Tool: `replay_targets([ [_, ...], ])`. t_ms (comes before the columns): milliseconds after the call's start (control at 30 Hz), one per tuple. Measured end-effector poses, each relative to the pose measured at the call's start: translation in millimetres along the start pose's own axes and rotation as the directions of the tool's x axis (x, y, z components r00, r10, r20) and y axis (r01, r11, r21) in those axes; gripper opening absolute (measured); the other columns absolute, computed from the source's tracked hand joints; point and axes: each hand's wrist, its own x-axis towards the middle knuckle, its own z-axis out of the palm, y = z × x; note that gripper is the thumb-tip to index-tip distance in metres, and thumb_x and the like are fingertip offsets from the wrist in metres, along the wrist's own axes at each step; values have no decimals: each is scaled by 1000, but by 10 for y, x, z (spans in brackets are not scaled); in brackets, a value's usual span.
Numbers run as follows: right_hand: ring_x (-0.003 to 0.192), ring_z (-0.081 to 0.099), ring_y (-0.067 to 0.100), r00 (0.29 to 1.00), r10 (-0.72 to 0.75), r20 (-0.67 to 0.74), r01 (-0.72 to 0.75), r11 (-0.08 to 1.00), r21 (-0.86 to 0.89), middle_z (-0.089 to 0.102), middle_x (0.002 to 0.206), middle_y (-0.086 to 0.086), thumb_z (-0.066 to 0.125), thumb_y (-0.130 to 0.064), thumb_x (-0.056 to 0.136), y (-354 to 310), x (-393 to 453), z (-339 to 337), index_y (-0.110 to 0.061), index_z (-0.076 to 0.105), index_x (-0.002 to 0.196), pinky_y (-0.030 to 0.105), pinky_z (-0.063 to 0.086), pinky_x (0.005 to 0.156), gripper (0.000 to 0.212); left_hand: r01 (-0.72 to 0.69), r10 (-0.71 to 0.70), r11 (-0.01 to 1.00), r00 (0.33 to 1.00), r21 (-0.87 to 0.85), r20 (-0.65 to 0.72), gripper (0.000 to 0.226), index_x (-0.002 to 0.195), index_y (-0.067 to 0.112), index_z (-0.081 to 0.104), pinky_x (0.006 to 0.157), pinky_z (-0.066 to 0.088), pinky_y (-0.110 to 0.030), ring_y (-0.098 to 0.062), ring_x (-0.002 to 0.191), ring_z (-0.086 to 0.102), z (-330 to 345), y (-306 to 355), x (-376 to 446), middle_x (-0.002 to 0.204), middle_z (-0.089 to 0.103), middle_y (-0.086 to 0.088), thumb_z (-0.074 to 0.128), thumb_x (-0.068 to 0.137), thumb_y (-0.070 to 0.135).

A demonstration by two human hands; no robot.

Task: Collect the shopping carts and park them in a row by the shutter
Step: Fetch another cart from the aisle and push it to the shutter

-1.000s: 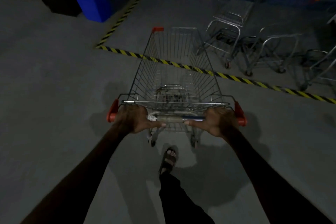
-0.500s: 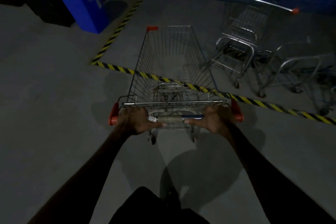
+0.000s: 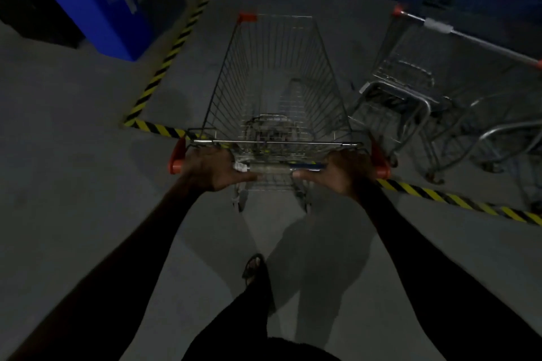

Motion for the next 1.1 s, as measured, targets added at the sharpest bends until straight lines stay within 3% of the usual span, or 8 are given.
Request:
replay_targets([
  [100,80,73,25,999,49,21,-50,996,67,70,73,5,25,-113,58,-89,657,-63,-17,59,62,30,47,68,102,-43,46,998,997,-55,54,102,82,26,75,98,55,-43,-25,105,74,-213,-286,642,98,78,1,30,60,115],
  [200,70,60,25,988,97,120,-123,966,228,57,67,5,22,-117,52,-163,1264,-102,-20,75,92,34,48,68,117,-36,35,999,994,8,100,99,89,26,71,113,46,-49,-26,120,69,-465,-542,1262,116,77,0,34,61,114],
  [333,46,50,20,983,151,103,-172,954,245,38,44,-1,21,-117,53,-167,1999,-160,-19,72,67,35,48,53,111,14,0,997,982,-72,187,100,109,18,76,102,52,-42,-32,120,67,-607,-819,2048,125,74,-11,52,65,105],
  [467,55,61,19,970,220,105,-241,936,255,56,55,2,27,-116,54,-207,2627,-298,-21,74,74,40,58,63,108,50,-31,994,983,-102,180,106,114,17,75,104,52,-45,-34,119,66,-752,-1011,2811,125,73,-12,55,58,106],
  [567,53,53,11,969,234,80,-246,949,199,55,56,-1,43,-106,67,-117,3075,-497,-15,55,60,23,42,55,92,-13,20,999,985,-45,173,97,117,16,74,107,50,-49,-35,122,65,-987,-1126,3351,126,71,-14,57,70,100],
  [800,46,41,8,961,251,115,-272,935,229,43,51,-1,52,-92,80,83,3935,-754,-16,45,59,26,24,47,79,-124,117,992,974,24,195,102,78,23,73,103,52,-48,-27,103,70,-1428,-1237,4409,95,74,-2,33,58,114],
  [967,48,39,13,955,294,51,-298,946,125,38,49,-4,9,-114,58,186,4350,-671,-23,41,52,33,44,68,96,-184,183,983,956,-14,230,74,64,33,53,102,53,-45,-25,103,70,-1596,-1292,4837,97,75,1,43,67,106],
  [1100,51,48,18,942,332,56,-333,943,-3,45,49,-2,8,-111,65,211,4557,-568,-25,45,51,44,50,81,95,-224,216,975,949,5,229,80,60,28,56,101,52,-45,-25,97,72,-1664,-1385,5047,68,57,11,41,69,106],
])
